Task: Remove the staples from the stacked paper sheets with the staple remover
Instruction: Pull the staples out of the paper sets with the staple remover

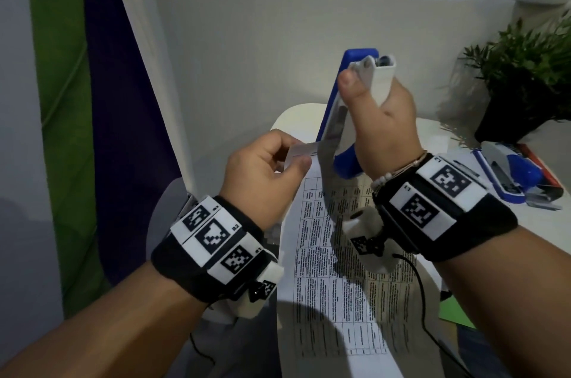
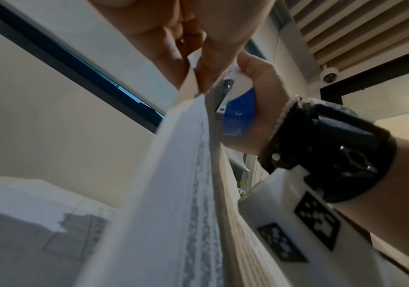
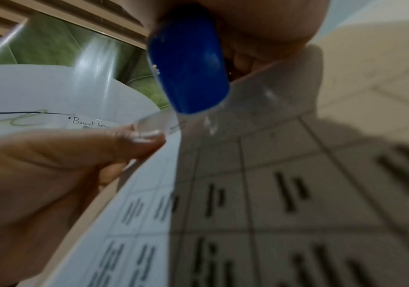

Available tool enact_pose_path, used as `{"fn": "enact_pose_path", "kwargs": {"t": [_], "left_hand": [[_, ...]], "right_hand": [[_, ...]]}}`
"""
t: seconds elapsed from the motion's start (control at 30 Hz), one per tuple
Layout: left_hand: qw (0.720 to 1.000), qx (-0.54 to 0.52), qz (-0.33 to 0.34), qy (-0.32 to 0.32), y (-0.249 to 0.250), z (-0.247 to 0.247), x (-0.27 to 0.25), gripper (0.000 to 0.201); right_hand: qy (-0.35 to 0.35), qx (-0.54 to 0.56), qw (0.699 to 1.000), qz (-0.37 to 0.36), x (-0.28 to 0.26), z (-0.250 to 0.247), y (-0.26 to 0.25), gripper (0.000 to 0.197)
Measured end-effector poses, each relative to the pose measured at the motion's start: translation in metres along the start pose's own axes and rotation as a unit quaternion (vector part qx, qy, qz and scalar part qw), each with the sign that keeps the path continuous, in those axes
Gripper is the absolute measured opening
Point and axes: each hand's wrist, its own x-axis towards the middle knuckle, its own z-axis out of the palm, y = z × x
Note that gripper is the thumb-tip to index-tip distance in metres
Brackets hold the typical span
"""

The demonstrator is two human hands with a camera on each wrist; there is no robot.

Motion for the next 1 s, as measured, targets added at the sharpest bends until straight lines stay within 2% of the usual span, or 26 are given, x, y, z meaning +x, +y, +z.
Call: {"fn": "enact_pose_path", "kwargs": {"t": [0.2,0.37,0.53,0.67,0.73,0.8,0.87,0.93,1.0], "left_hand": [[0.999,-0.030,0.025,-0.013,0.004,0.001,-0.003,0.021],[0.997,0.004,-0.002,-0.082,0.006,0.005,-0.005,0.044],[0.999,0.025,-0.004,-0.024,0.009,0.011,0.001,0.032],[0.996,0.081,0.036,-0.020,0.004,0.013,-0.001,0.043],[0.996,0.076,0.021,-0.035,0.002,0.012,0.000,0.034],[0.996,0.045,0.004,-0.083,-0.002,0.010,0.002,0.026],[0.992,0.018,-0.003,-0.125,-0.011,0.004,0.001,0.048],[0.994,-0.017,-0.019,-0.109,-0.020,-0.002,-0.002,0.060],[0.997,-0.021,-0.023,-0.064,-0.029,-0.008,-0.005,0.050]], "right_hand": [[0.025,0.018,0.999,-0.011,0.001,0.002,0.006,0.034],[0.021,0.051,0.998,-0.028,0.001,0.006,0.003,0.033],[0.030,0.067,0.997,-0.023,-0.002,0.011,0.001,0.032],[0.026,0.078,0.996,-0.029,-0.003,0.010,0.003,0.031],[0.029,0.079,0.996,-0.024,-0.005,0.011,0.006,0.029],[0.035,0.078,0.996,-0.016,-0.006,0.010,0.010,0.029],[0.034,0.077,0.996,0.005,-0.006,0.007,0.013,0.029],[0.038,0.085,0.995,0.039,-0.005,0.001,0.016,0.028],[0.056,0.100,0.992,0.056,-0.005,-0.006,0.019,0.020]]}}
